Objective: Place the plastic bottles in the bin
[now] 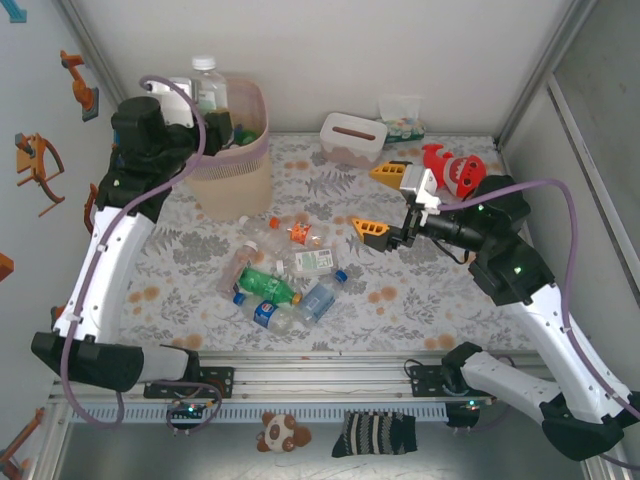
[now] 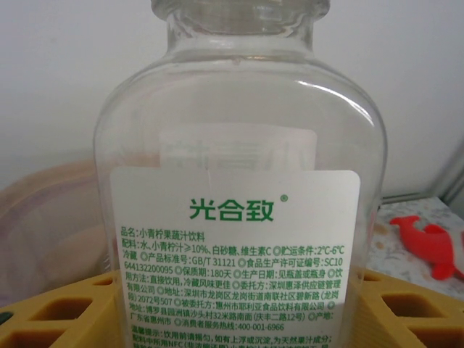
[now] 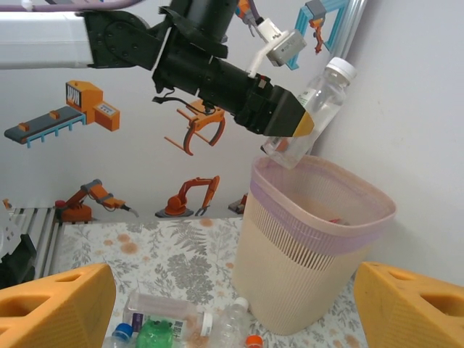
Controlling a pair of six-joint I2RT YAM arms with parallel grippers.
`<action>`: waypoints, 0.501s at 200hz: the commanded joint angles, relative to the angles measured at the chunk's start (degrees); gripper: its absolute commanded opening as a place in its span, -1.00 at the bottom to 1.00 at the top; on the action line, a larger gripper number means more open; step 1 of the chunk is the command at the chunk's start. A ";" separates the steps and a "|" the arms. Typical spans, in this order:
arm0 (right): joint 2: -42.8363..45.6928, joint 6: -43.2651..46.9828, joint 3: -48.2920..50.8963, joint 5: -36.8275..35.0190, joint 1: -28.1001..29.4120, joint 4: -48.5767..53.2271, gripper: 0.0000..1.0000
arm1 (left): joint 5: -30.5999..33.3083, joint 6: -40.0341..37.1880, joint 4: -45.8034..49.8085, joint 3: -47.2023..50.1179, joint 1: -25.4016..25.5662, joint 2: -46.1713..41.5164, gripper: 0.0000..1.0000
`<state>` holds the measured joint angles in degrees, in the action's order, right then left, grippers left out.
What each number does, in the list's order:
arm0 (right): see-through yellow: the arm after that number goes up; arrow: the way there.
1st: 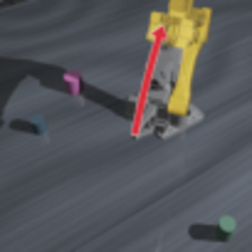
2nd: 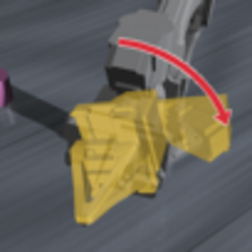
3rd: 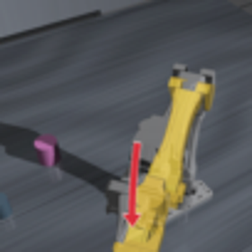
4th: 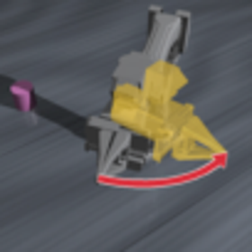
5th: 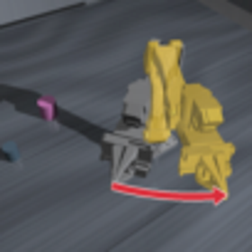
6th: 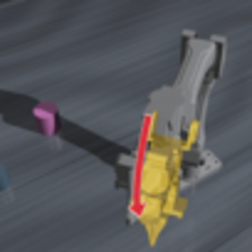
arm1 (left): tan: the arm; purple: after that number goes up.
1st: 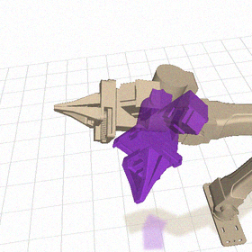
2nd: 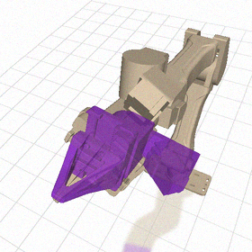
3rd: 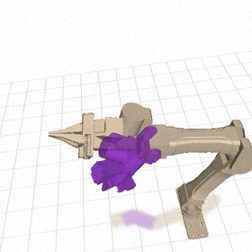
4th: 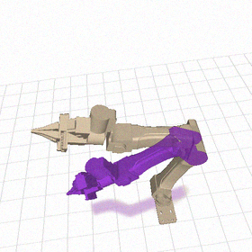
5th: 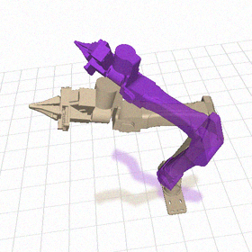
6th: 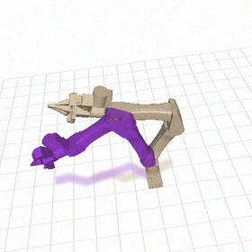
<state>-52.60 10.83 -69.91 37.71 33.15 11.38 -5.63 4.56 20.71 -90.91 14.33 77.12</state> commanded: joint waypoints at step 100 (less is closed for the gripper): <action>-1.81 -0.78 -4.51 -0.98 0.06 2.43 0.67 | -8.38 3.24 23.63 -23.00 -7.78 24.49 -0.12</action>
<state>-54.41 11.16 -71.79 36.73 33.15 13.74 -9.87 8.71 36.58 -110.34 7.44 99.15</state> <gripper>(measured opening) 0.836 0.619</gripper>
